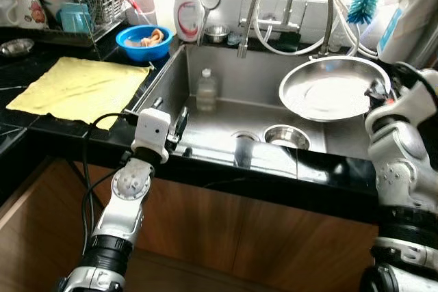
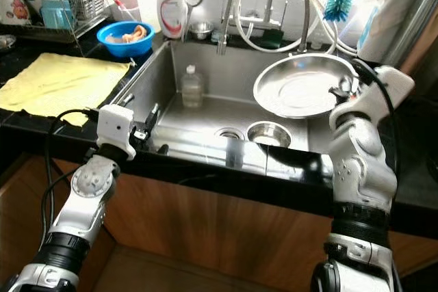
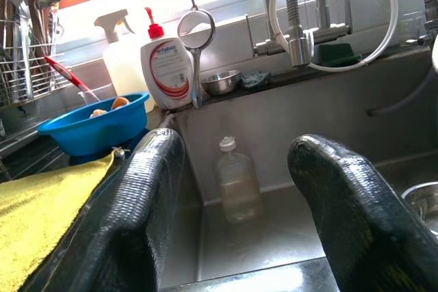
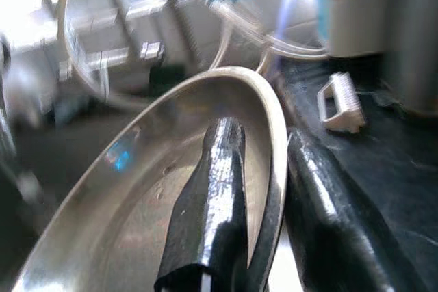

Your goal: Kitchen organization

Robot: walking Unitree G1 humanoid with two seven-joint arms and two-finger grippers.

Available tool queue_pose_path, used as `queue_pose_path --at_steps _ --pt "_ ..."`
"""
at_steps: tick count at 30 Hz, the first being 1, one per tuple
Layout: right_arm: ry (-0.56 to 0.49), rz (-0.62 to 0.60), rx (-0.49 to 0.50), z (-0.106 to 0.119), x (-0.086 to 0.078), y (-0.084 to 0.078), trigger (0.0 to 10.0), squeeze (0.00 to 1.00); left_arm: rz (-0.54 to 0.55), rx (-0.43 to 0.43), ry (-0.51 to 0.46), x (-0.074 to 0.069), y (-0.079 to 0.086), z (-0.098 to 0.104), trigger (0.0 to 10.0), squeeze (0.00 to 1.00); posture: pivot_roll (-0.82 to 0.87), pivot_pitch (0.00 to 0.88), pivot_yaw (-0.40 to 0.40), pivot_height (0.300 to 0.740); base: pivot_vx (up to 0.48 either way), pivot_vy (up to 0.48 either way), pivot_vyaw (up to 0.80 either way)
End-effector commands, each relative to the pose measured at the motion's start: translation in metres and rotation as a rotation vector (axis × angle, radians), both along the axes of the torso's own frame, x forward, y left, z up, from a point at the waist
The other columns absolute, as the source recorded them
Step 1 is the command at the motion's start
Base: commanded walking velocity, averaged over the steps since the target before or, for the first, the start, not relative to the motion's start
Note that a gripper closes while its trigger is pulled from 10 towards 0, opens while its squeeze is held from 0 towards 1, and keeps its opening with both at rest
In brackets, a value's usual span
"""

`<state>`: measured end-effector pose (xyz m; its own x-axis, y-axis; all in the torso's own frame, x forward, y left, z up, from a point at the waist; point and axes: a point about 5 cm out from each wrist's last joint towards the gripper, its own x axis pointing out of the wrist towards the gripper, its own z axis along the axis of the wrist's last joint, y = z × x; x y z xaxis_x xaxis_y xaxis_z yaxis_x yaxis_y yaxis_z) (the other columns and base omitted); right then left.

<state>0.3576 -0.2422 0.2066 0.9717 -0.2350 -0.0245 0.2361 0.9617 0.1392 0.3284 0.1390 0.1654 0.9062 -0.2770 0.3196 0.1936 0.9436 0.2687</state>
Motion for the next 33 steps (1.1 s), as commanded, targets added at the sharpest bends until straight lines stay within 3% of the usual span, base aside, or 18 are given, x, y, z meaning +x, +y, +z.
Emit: queue_pose_path --at_steps 1,2,9,16,20,23,33 --pt "-0.006 0.019 -0.079 0.006 0.006 0.002 10.0 0.00 0.008 -0.004 -0.009 0.000 0.001 0.003 10.0 0.00 0.03 0.000 -0.037 0.740 0.000 0.000 0.00" --pt "0.028 0.020 -0.163 0.004 0.012 -0.001 10.0 0.00 0.010 -0.005 -0.009 0.000 0.001 0.003 10.0 0.00 0.03 0.000 -0.042 0.740 0.000 0.000 0.00" --pt "0.102 0.023 -0.433 -0.005 0.027 -0.005 10.0 0.00 0.011 -0.018 -0.009 -0.001 -0.001 0.001 10.0 0.00 0.04 0.000 -0.048 0.740 0.000 0.000 0.00" --pt "0.151 0.031 -0.506 -0.018 0.033 -0.004 10.0 0.00 0.020 -0.030 -0.007 -0.002 0.002 0.002 10.0 0.00 0.05 0.000 -0.049 0.740 0.000 0.000 0.00" --pt "0.166 0.037 -0.491 -0.025 0.034 -0.003 10.0 0.00 0.019 -0.033 -0.005 -0.002 0.001 0.001 10.0 0.00 0.05 0.000 -0.049 0.740 0.000 0.000 0.00" --pt "0.210 0.055 -0.405 -0.041 0.033 0.000 10.0 0.00 0.014 -0.039 -0.001 -0.004 0.000 0.001 10.0 0.00 0.06 0.000 -0.049 0.740 0.000 0.000 0.00" --pt "0.218 0.100 -0.382 -0.051 0.033 0.009 10.0 0.00 0.008 -0.052 0.004 -0.004 0.001 0.003 10.0 0.00 0.07 0.000 -0.045 0.740 0.000 0.000 0.00"
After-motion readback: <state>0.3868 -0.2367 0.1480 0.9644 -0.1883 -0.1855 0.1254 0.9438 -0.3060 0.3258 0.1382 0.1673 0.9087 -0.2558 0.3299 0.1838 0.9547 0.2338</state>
